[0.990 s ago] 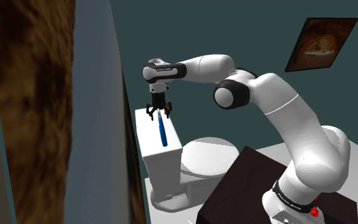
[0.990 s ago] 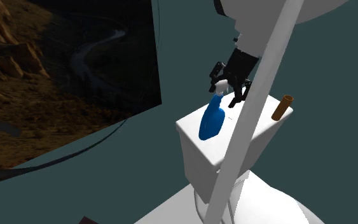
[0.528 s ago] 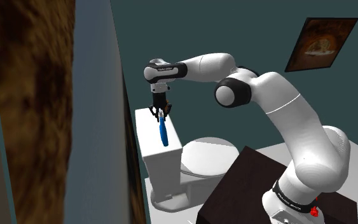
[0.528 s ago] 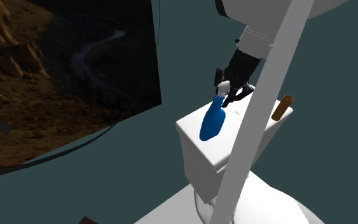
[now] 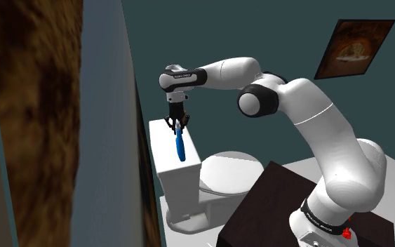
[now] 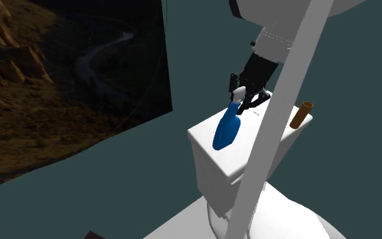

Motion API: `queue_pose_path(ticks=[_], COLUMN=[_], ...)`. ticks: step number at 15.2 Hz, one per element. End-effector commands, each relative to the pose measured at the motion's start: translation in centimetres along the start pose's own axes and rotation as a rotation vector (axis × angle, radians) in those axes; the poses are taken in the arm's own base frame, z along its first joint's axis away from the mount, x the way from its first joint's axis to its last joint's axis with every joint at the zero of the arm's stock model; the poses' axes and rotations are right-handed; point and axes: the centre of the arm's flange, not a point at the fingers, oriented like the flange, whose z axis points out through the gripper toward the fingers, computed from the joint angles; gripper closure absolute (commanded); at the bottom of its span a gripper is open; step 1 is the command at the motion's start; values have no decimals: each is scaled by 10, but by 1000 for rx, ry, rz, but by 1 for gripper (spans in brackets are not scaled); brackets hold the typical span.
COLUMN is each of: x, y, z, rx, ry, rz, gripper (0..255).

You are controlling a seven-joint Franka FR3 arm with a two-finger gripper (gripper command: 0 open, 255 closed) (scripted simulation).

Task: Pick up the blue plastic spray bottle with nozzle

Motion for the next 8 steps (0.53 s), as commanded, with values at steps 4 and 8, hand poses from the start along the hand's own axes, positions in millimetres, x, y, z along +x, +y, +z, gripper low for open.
queue_pose_path(ticks=[4,8], x=[15,7], y=[1,0], z=[42,23], rx=[-36,-36], ry=[-70,-70], rz=[15,15], gripper=[255,255])
